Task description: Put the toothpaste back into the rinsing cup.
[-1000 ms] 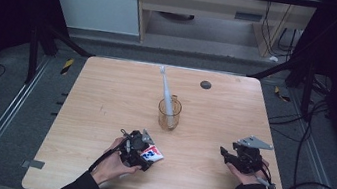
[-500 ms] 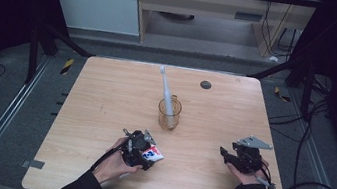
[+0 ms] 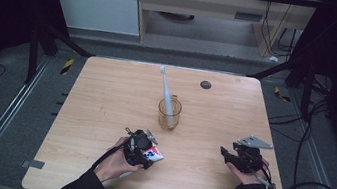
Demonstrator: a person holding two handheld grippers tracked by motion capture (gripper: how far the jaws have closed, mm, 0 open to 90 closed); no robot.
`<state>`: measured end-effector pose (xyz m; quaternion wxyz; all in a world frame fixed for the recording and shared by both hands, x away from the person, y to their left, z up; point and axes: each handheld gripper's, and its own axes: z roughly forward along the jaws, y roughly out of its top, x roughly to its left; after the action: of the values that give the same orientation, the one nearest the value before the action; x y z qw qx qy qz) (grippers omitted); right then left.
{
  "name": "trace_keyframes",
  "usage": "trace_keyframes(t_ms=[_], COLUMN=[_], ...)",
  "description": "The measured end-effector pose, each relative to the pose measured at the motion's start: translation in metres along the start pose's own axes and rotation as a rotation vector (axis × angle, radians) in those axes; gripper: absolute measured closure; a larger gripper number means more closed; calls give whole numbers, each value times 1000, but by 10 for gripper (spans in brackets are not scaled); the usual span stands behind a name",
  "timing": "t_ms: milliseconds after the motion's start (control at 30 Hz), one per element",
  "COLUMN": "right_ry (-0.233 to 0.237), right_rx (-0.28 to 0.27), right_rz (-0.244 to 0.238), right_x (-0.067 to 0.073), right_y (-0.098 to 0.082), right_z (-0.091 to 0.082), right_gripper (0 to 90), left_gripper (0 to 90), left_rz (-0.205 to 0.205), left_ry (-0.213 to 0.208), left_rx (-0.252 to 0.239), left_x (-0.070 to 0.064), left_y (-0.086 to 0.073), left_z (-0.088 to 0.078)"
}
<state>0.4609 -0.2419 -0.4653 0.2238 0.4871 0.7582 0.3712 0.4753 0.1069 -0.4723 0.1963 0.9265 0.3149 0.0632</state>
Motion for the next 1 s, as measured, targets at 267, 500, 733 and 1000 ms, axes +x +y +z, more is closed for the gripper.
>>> trace_keyframes(t_ms=[267, 500, 733, 1000], right_ry=[-1, -5, -10, -16], right_rx=[1, -2, -8, -17], right_rz=[3, -1, 7, 2], right_x=[-1, -3, -5, -6], right_y=[0, -1, -1, -1], right_z=[0, -1, -3, -3], right_gripper=[474, 475, 477, 479], left_gripper=[615, 676, 689, 690], left_rz=[-14, -13, -39, -68], left_ry=[-13, -7, -1, 29], left_rx=[-23, -43, -138, -280], left_x=[1, 0, 4, 9], left_y=[-2, -4, -7, -6], left_z=[-7, -15, -37, -63])
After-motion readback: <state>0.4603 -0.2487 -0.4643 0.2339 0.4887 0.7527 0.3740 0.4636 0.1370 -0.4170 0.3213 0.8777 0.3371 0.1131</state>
